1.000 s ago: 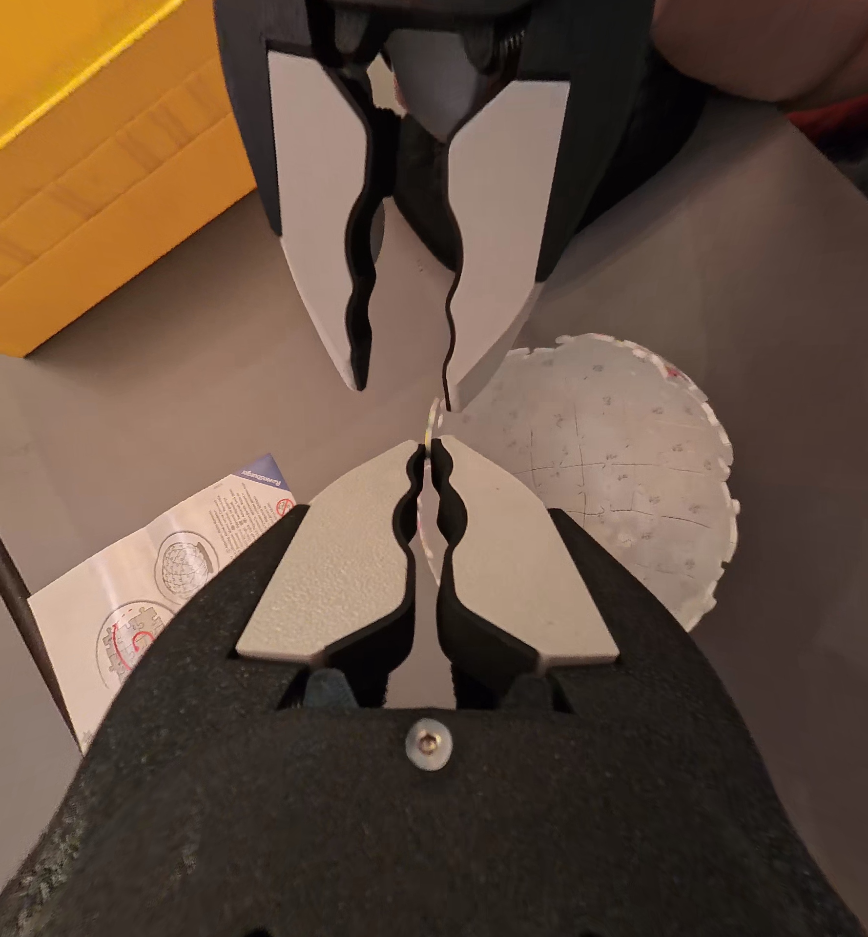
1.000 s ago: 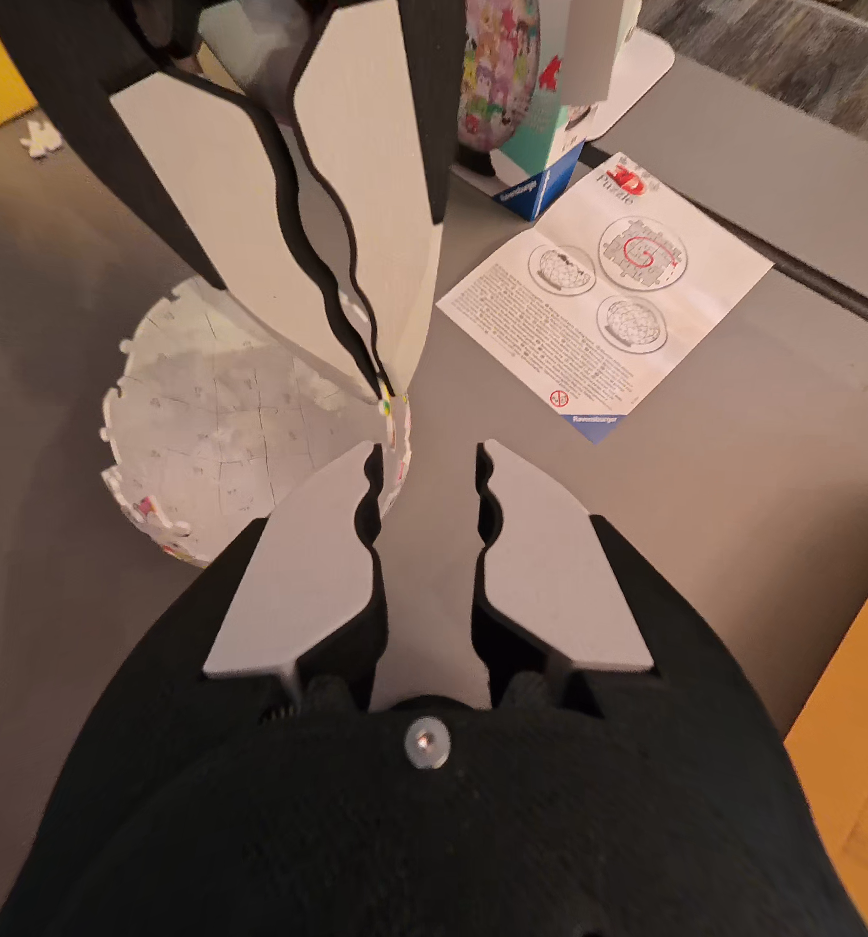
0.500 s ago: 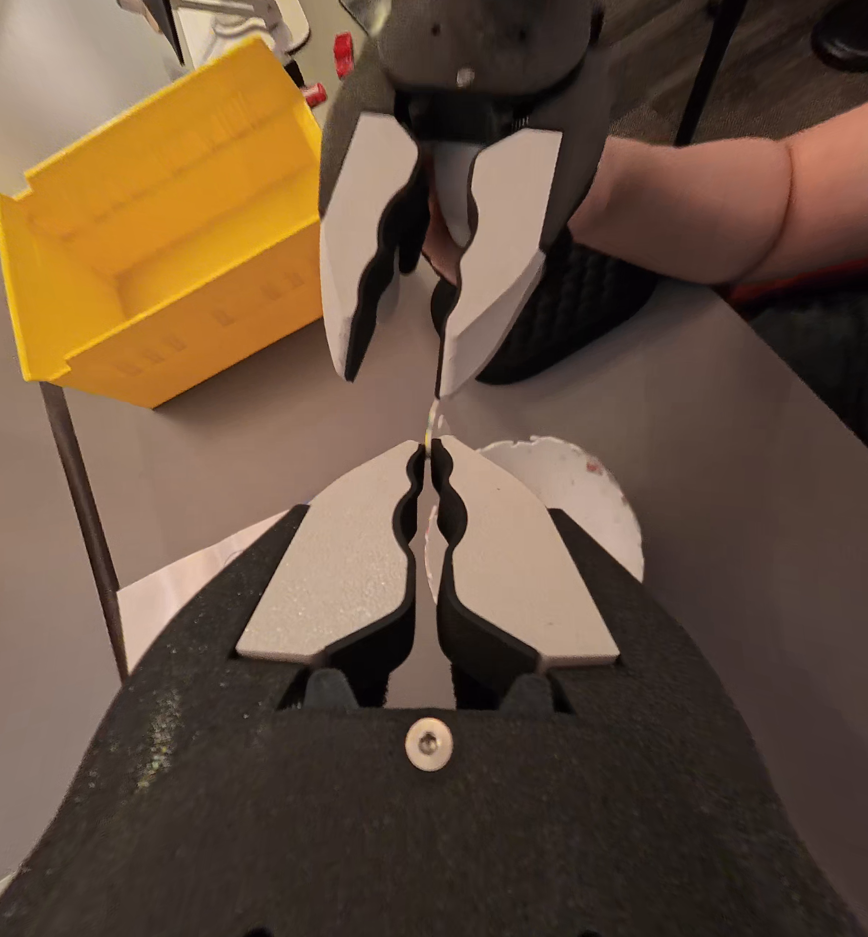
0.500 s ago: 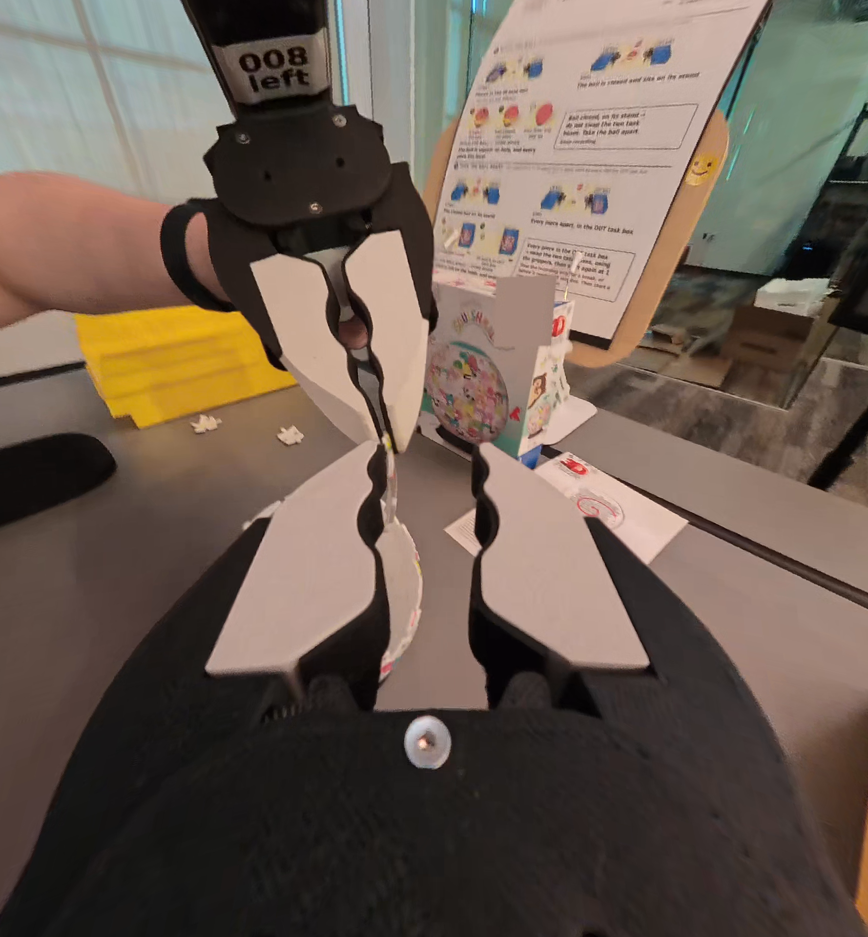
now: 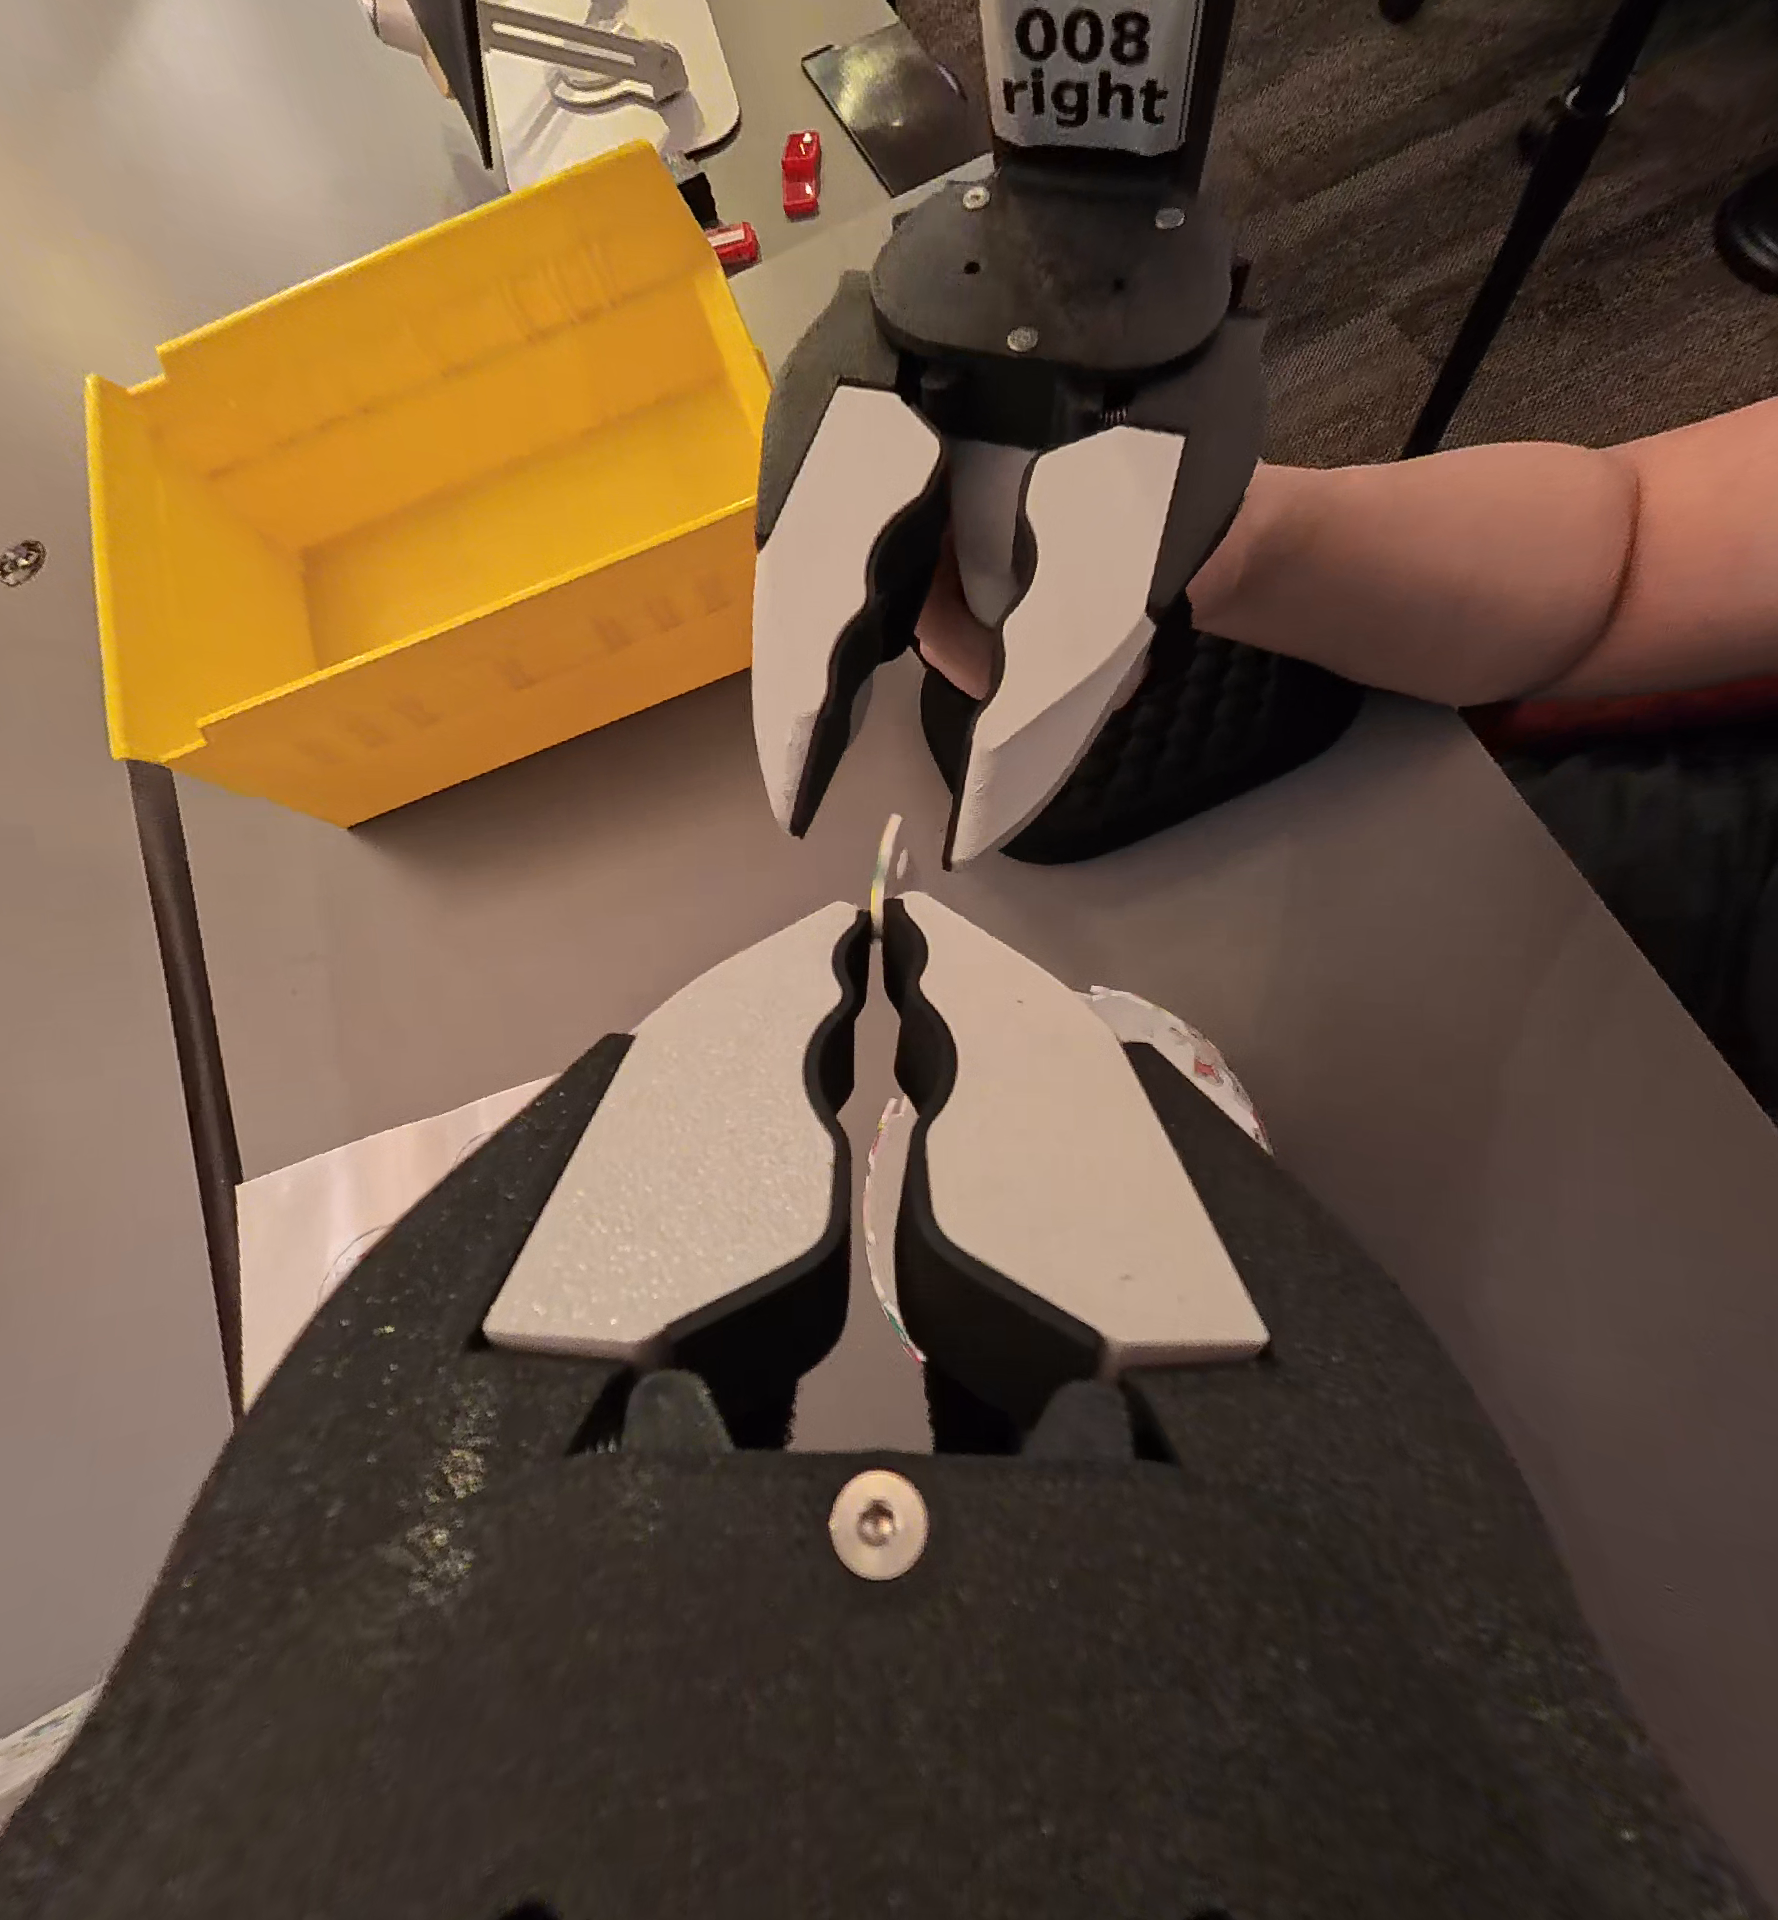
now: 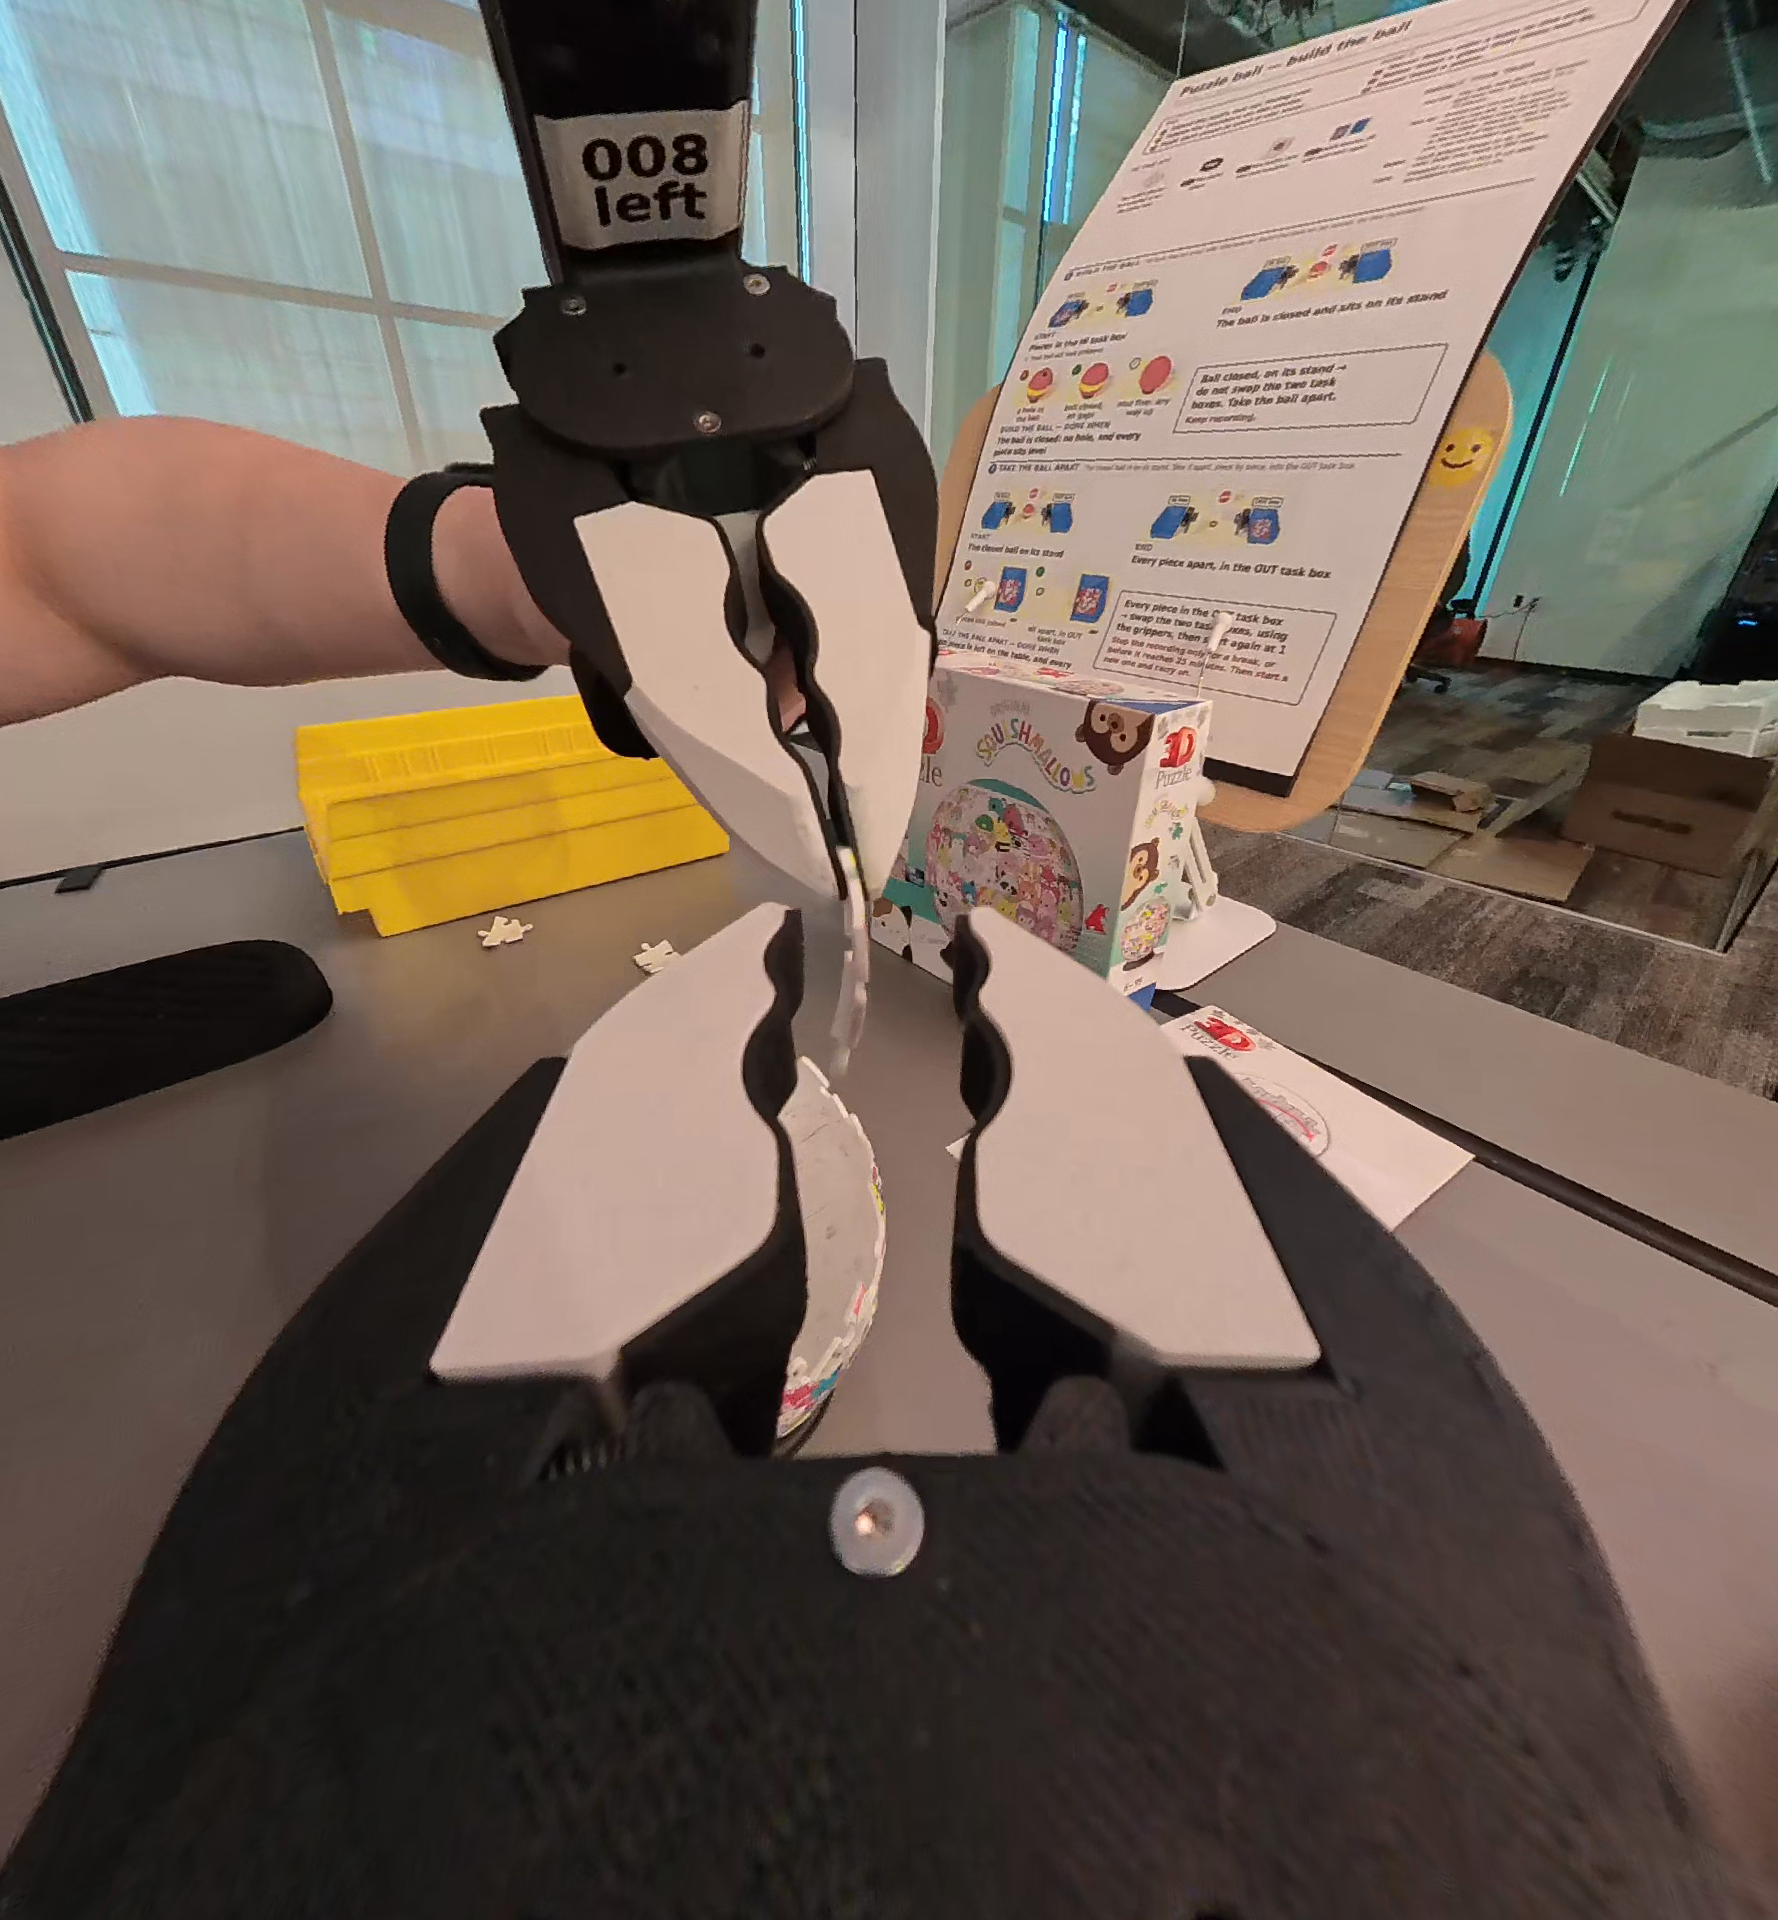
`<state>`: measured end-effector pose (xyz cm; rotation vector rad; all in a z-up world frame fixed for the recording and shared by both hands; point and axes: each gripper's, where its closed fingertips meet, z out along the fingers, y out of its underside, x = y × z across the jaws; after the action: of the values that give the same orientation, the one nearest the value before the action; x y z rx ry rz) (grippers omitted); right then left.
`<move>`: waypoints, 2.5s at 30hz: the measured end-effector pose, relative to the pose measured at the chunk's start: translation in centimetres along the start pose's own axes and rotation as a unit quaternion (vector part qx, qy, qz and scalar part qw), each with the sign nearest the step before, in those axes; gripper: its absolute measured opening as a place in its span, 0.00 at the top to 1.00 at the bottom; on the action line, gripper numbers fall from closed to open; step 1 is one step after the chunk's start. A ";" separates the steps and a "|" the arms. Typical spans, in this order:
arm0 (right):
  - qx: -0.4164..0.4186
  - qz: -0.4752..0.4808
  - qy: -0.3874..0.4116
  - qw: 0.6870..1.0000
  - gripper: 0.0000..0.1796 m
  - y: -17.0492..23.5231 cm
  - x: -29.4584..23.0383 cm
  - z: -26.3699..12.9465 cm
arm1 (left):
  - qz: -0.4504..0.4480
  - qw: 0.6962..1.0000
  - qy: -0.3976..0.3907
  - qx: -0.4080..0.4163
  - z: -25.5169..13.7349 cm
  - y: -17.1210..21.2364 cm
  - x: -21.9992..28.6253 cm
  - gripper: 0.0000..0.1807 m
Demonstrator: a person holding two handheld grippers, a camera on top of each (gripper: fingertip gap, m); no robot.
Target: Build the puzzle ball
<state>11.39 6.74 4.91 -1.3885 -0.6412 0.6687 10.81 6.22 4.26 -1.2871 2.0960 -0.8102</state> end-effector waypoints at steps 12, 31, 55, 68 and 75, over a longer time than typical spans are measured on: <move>0.063 0.005 0.022 0.998 0.82 -1.5 0.9 -1.0 | -0.009 1.000 0.006 0.010 0.5 -0.8 0.1 0.99; 0.059 0.026 -0.002 0.998 0.84 -1.0 0.7 -0.6 | -0.041 0.998 0.025 0.031 0.9 -0.5 -0.2 0.99; -0.104 0.118 -0.054 0.986 0.98 5.0 0.4 1.2 | -0.056 0.998 0.035 0.010 0.6 1.4 -1.3 0.89; -0.161 0.110 -0.044 0.980 0.98 7.4 0.3 2.0 | -0.020 0.994 0.049 -0.099 2.4 5.1 -0.7 0.99; -0.169 0.113 -0.046 0.978 0.98 7.8 0.2 2.1 | -0.023 0.993 0.051 -0.105 2.6 5.2 -0.6 0.98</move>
<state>9.60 8.79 -2.66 -1.7721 -0.6988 0.8375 9.88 8.11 -1.16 -1.4342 2.2903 -0.7043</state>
